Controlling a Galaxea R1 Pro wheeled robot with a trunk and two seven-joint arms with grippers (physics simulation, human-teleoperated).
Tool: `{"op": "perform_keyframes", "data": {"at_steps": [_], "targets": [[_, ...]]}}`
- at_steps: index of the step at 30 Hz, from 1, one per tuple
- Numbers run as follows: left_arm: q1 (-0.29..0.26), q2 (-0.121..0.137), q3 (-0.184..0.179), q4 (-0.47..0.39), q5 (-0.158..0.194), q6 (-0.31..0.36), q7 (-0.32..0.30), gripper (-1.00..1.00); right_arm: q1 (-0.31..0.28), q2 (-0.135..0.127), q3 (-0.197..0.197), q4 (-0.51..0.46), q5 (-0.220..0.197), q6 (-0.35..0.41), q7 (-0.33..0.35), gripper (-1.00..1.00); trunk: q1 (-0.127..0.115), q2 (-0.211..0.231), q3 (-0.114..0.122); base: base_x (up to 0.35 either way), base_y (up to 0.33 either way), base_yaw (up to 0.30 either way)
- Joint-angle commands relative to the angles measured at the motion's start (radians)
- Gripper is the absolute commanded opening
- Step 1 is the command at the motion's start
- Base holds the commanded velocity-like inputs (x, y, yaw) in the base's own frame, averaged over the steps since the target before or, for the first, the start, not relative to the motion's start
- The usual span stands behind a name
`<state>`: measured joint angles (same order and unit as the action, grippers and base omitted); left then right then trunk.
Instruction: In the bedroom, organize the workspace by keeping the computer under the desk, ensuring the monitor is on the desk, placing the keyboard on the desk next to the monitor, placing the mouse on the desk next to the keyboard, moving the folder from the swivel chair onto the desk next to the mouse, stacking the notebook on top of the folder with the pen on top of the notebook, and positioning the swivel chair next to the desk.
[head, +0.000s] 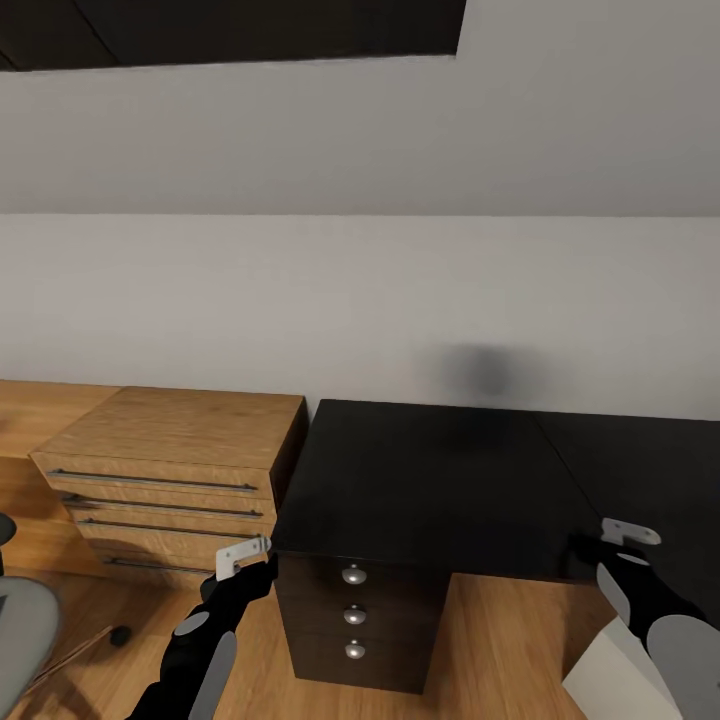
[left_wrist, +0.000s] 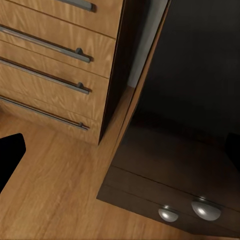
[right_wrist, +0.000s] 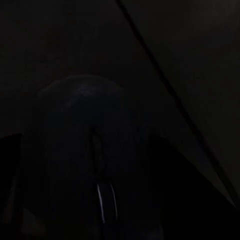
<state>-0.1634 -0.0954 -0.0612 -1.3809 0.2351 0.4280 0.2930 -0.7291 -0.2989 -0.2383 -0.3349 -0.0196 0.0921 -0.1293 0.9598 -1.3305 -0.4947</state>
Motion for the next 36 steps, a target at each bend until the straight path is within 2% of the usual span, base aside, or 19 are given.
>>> {"op": "perform_keyframes", "data": {"at_steps": [1,4,6,9,10,12,15,20,32,36], "targets": [[-0.001,0.000,-0.002,-0.001,0.010,0.003,0.009,1.00,0.000,0.001,0.002,0.013,-0.010,0.009,0.002,-1.00,0.000,-0.001,-0.001,0.000,0.000,0.000],[0.000,0.000,-0.002,-0.001,0.010,0.003,0.009,1.00,0.000,0.007,0.003,0.013,-0.010,0.009,0.003,-1.00,0.000,-0.001,-0.001,0.000,0.000,0.000],[-0.001,0.001,-0.001,-0.001,0.009,0.002,0.009,1.00,0.000,0.027,0.004,0.012,-0.010,0.008,0.003,-1.00,0.000,-0.001,-0.001,0.000,0.000,0.000],[-0.001,0.006,0.001,-0.001,0.009,0.002,0.009,1.00,0.000,0.039,0.006,0.012,-0.010,0.008,0.003,-1.00,0.000,-0.001,-0.001,0.000,0.000,0.000],[-0.001,0.016,0.002,0.000,0.009,0.001,0.009,1.00,0.000,0.137,0.009,0.011,-0.004,0.004,0.004,-1.00,0.000,-0.001,-0.001,0.000,0.000,0.000],[0.000,0.016,0.002,0.001,0.008,0.000,0.009,1.00,0.000,0.161,0.009,0.010,-0.003,0.003,0.004,-1.00,0.000,-0.001,-0.001,0.000,0.000,0.000],[-0.001,0.016,0.002,0.003,0.007,0.000,0.009,1.00,0.000,0.174,0.010,0.010,-0.002,0.003,0.004,-1.00,0.000,-0.001,-0.001,0.000,0.000,0.000],[-0.001,0.016,0.002,0.003,0.007,0.000,0.009,1.00,0.000,0.178,0.010,0.010,-0.002,0.003,0.004,-1.00,0.000,-0.001,-0.001,0.000,0.000,0.000],[-0.001,0.016,0.002,0.004,0.007,0.000,0.009,1.00,0.000,0.201,0.010,0.010,-0.002,0.000,0.004,-1.00,-0.046,0.083,0.036,0.000,0.000,0.000],[-0.001,0.016,0.003,0.006,0.007,-0.001,0.011,1.00,0.000,0.224,0.010,0.008,-0.002,-0.003,0.002,-1.00,-0.050,0.090,0.040,0.000,0.000,0.000]]}}
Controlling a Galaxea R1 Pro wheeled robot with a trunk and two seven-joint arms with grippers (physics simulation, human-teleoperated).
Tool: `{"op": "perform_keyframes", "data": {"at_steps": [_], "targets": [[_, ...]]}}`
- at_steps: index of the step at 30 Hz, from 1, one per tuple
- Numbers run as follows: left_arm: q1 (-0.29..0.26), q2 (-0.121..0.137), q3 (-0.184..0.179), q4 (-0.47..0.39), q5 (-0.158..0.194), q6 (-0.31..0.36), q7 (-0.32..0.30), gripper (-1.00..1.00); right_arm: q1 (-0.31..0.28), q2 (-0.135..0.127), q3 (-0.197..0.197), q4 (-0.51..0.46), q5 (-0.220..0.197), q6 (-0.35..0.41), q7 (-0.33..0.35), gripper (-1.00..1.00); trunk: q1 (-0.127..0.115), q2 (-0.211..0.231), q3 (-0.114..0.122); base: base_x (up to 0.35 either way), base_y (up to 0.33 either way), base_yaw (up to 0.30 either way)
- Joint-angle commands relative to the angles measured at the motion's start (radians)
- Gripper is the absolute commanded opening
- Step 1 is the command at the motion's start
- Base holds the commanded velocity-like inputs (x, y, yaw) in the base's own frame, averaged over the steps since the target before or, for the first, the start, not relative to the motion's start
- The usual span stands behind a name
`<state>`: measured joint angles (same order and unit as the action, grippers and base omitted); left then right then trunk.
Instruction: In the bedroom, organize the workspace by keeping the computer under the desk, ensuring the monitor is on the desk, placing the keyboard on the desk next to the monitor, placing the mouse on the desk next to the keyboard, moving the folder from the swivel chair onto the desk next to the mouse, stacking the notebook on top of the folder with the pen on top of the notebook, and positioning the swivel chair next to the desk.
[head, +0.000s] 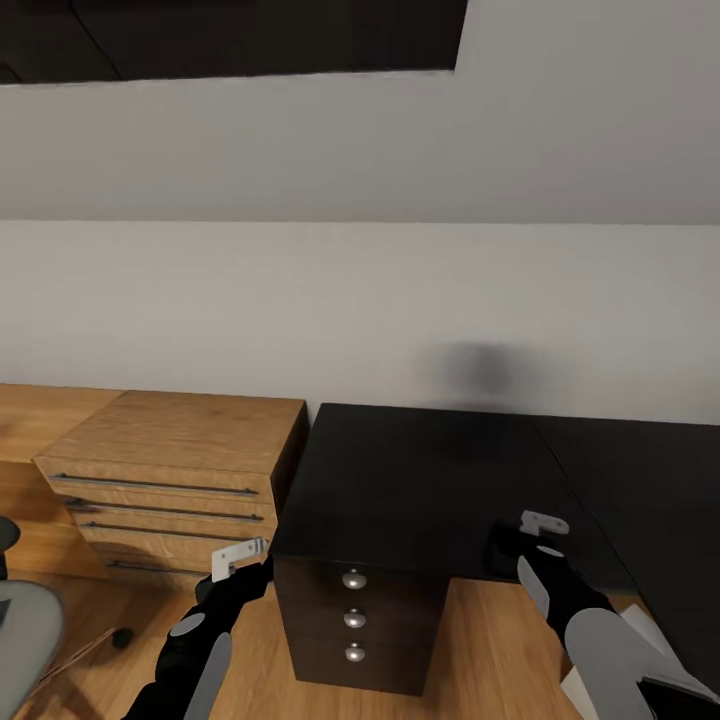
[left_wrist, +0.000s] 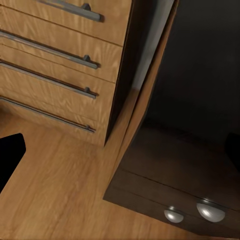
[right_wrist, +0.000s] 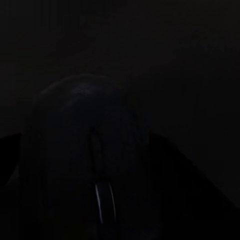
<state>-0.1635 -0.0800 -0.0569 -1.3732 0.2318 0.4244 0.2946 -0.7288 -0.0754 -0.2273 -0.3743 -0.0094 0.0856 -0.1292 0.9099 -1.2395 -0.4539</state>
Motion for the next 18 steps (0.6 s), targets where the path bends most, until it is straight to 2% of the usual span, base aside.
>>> {"op": "perform_keyframes", "data": {"at_steps": [1,3,4,6,11,18], "targets": [[-0.001,0.000,-0.002,0.002,0.011,0.003,0.010,1.00,0.000,0.012,-0.001,0.048,-0.012,0.003,0.001,-1.00,0.000,-0.001,-0.001,0.000,0.000,0.000],[-0.001,0.000,-0.001,0.009,0.011,0.002,0.011,1.00,0.000,0.032,-0.002,0.048,-0.011,0.003,-0.002,-1.00,0.000,-0.001,-0.001,0.000,0.000,0.048],[-0.001,0.000,-0.002,0.017,0.010,0.000,0.011,1.00,0.000,0.057,-0.003,0.048,-0.010,0.002,-0.003,-1.00,0.000,-0.001,-0.001,0.000,0.000,0.195],[-0.001,0.001,-0.002,0.029,0.009,-0.002,0.010,1.00,0.001,0.076,-0.003,0.048,-0.008,0.002,-0.004,-1.00,0.000,-0.001,-0.001,0.000,0.000,0.234],[-0.001,0.001,-0.003,0.041,0.008,-0.002,0.009,1.00,0.002,0.094,-0.003,0.048,-0.005,0.002,-0.004,-1.00,0.000,-0.001,-0.001,0.068,0.113,0.263],[0.000,0.001,-0.003,0.046,0.008,-0.003,0.009,1.00,0.002,0.102,-0.002,0.050,-0.006,0.002,-0.001,-1.00,0.000,-0.001,-0.001,0.146,0.245,0.272]]}}
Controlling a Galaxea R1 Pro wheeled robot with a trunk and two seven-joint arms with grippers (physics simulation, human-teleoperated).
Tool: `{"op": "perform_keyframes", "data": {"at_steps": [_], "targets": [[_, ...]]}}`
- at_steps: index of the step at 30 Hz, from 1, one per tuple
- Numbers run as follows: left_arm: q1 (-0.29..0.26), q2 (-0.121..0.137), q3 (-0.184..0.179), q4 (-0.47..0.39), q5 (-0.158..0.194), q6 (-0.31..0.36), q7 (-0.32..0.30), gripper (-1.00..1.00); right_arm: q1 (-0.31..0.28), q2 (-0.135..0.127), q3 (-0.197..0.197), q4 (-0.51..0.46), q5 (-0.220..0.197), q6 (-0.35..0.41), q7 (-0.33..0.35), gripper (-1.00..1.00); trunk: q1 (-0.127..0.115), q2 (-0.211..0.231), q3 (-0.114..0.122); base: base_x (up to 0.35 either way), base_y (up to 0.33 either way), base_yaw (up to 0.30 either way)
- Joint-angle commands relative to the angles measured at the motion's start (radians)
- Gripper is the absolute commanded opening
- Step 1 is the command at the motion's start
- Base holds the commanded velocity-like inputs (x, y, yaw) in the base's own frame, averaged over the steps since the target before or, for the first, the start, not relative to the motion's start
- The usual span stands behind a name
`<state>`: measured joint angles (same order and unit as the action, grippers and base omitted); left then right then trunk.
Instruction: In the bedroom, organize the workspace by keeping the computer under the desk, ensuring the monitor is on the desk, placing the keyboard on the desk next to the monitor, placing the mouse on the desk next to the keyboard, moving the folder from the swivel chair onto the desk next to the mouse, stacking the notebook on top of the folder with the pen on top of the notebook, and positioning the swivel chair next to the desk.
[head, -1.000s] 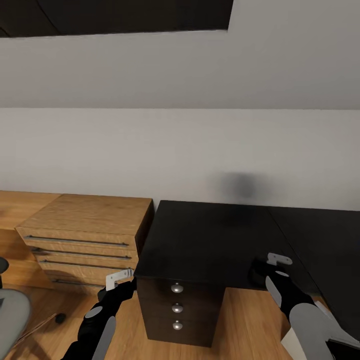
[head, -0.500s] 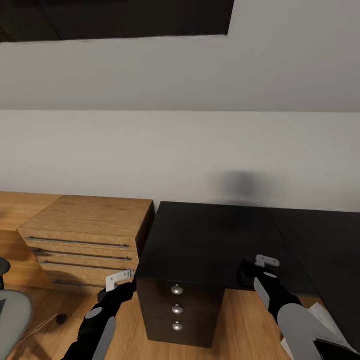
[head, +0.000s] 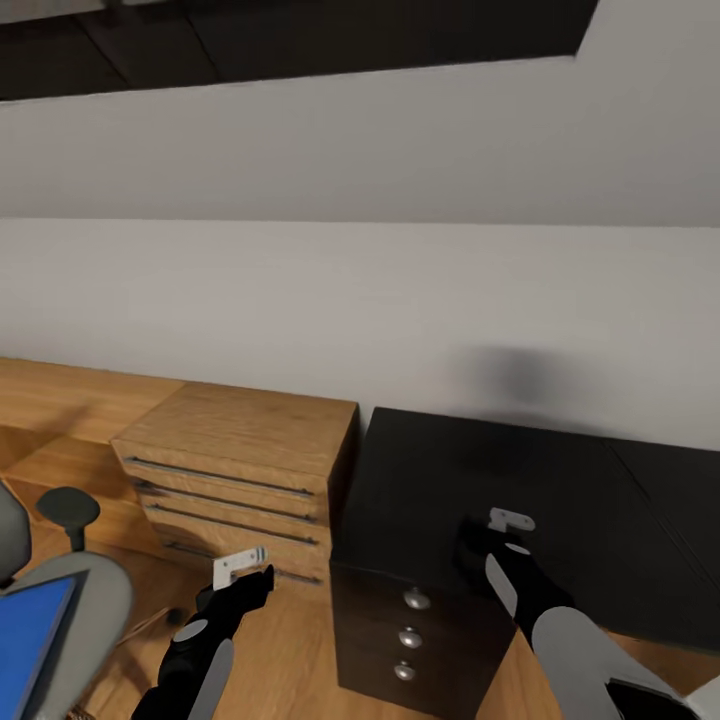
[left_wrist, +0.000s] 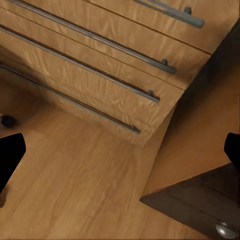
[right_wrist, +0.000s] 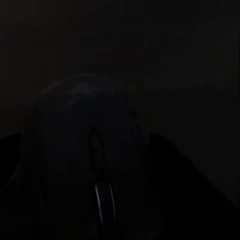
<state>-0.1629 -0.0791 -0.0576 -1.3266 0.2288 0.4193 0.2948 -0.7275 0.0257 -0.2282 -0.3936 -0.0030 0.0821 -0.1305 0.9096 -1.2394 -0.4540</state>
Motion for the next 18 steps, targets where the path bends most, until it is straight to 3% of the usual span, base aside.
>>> {"op": "perform_keyframes", "data": {"at_steps": [1,8,13,16,18], "targets": [[-0.001,0.000,-0.002,0.000,0.011,0.003,0.009,1.00,0.000,0.002,-0.001,0.069,-0.012,0.005,0.001,-1.00,0.000,-0.001,-0.001,0.156,0.267,0.223],[-0.001,0.000,-0.002,0.001,0.011,0.003,0.010,1.00,0.000,0.009,-0.001,0.073,-0.011,0.006,0.004,-1.00,0.000,-0.001,-0.001,0.154,0.268,0.070],[-0.001,0.000,-0.002,0.001,0.011,0.003,0.010,1.00,0.000,0.017,0.005,0.077,0.008,0.007,0.004,-1.00,0.000,-0.001,-0.001,0.058,0.138,0.008],[-0.001,-0.001,-0.002,0.002,0.011,0.004,0.010,1.00,0.000,0.036,0.031,0.079,0.036,0.007,0.005,-1.00,0.000,-0.001,-0.001,-0.102,0.132,0.002],[-0.001,-0.001,-0.002,0.003,0.011,0.004,0.008,1.00,0.001,0.063,0.077,0.081,0.066,0.007,0.002,-1.00,0.000,-0.001,-0.001,-0.218,0.200,0.000]]}}
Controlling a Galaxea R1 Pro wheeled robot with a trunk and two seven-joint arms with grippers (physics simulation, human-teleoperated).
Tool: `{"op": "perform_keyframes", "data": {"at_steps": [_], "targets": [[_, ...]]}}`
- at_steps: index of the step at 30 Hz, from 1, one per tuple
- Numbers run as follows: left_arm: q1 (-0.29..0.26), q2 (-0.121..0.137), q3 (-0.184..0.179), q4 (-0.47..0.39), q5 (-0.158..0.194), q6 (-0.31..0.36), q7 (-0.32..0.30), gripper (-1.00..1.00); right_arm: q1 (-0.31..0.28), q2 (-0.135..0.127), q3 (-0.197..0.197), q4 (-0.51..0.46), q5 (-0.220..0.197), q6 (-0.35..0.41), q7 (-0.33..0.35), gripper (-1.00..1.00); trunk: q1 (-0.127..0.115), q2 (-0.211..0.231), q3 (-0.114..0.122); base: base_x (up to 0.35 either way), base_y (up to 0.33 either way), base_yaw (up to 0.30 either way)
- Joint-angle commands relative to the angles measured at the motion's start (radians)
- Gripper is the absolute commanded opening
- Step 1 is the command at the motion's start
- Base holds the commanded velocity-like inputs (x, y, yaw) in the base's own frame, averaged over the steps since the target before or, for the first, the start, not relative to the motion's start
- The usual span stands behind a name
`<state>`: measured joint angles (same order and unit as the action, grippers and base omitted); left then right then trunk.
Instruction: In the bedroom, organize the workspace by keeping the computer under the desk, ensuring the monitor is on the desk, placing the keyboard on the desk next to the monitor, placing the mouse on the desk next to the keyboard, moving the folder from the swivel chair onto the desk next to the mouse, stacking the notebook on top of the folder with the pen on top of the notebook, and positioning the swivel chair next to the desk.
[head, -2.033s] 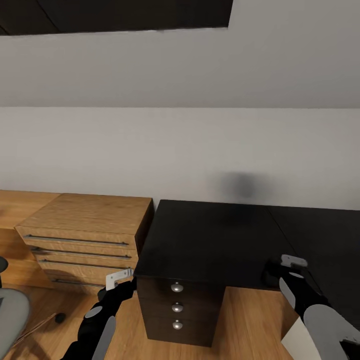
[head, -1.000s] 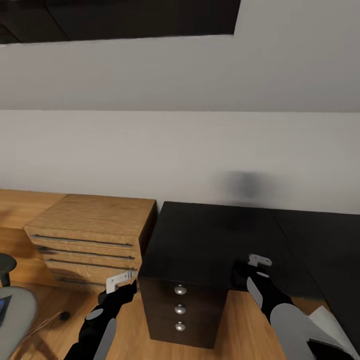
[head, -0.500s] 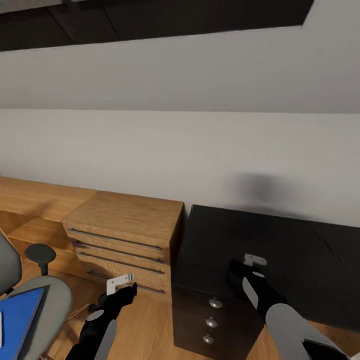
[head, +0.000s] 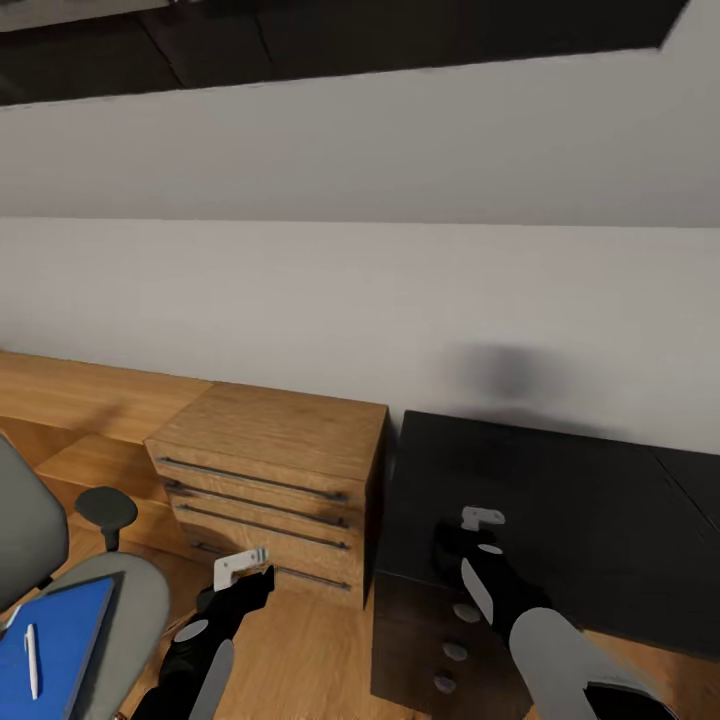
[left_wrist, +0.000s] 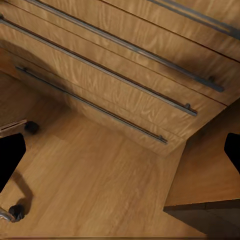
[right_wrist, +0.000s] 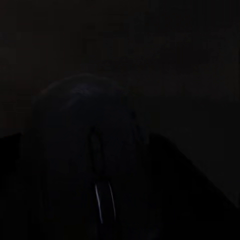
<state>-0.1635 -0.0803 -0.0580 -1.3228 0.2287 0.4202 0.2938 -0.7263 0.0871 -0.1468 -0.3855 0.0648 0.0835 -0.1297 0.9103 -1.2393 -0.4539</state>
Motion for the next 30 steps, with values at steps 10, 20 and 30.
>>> {"op": "perform_keyframes", "data": {"at_steps": [10,20,30], "targets": [[-0.001,0.001,-0.002,-0.001,0.011,0.002,0.008,1.00,0.001,0.014,0.023,0.078,0.012,0.005,0.001,-1.00,0.000,-0.001,-0.001,-0.111,0.094,0.000],[0.000,0.000,-0.003,-0.001,0.011,0.000,0.006,1.00,0.002,0.014,0.024,0.088,0.014,0.005,0.002,-1.00,0.000,-0.001,-0.001,-0.030,0.156,0.000],[0.000,0.000,-0.003,-0.001,0.011,0.000,0.007,1.00,0.002,0.014,0.025,0.088,0.015,0.005,0.001,-1.00,0.000,-0.001,-0.001,0.075,0.084,0.000]]}}
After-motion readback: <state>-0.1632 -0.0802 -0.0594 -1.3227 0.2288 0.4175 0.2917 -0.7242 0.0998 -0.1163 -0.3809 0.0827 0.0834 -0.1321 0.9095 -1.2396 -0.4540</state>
